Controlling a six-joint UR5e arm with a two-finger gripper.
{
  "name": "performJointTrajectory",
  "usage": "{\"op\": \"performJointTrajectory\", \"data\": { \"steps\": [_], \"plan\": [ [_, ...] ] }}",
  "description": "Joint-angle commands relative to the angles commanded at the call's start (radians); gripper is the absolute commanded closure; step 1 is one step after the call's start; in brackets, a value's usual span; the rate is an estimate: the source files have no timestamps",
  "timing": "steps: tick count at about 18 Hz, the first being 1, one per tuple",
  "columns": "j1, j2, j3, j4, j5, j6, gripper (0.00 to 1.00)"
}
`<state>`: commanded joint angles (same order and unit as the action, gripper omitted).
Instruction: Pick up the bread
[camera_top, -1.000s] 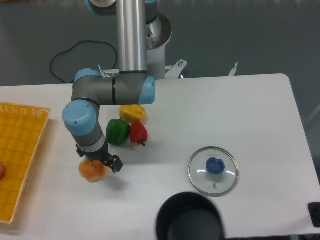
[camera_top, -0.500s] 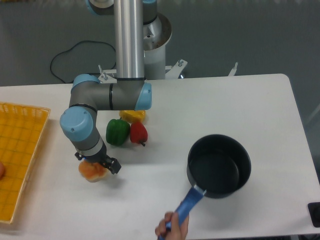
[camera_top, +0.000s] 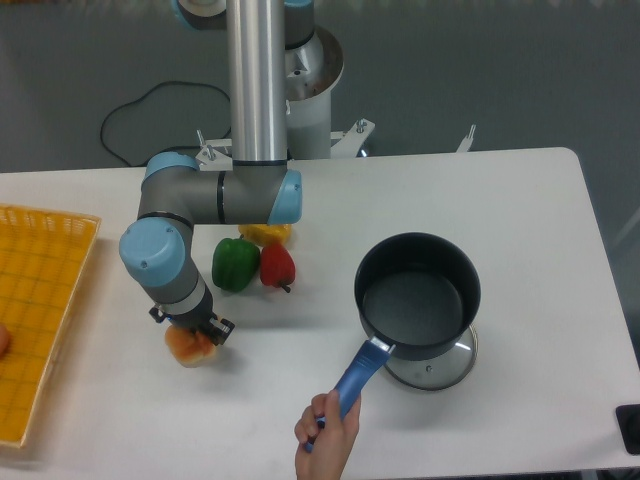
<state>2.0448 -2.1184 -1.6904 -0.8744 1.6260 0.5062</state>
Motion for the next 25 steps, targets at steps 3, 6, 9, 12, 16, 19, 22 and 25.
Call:
{"op": "performJointTrajectory", "data": {
  "steps": [3, 6, 9, 12, 16, 19, 22, 25],
  "plan": [
    [0.0, 0.005, 0.0, 0.0, -0.002, 0.0, 1.0],
    [0.0, 0.02, 0.0, 0.0, -0.002, 0.0, 1.0],
    [0.002, 0.055, 0.002, -0.003, -0.006, 0.002, 1.0],
    [0.005, 0.1, 0.011, -0.012, -0.011, 0.002, 1.0],
    [-0.009, 0.121, 0.009, -0.023, -0.009, -0.002, 1.0],
    [-0.009, 0.12, 0.018, -0.023, -0.009, -0.002, 1.0],
    [0.0, 0.127, 0.02, -0.038, -0.006, 0.002, 1.0],
    [0.017, 0.138, 0.037, -0.076, -0.002, 0.003, 1.0]
  ]
}}
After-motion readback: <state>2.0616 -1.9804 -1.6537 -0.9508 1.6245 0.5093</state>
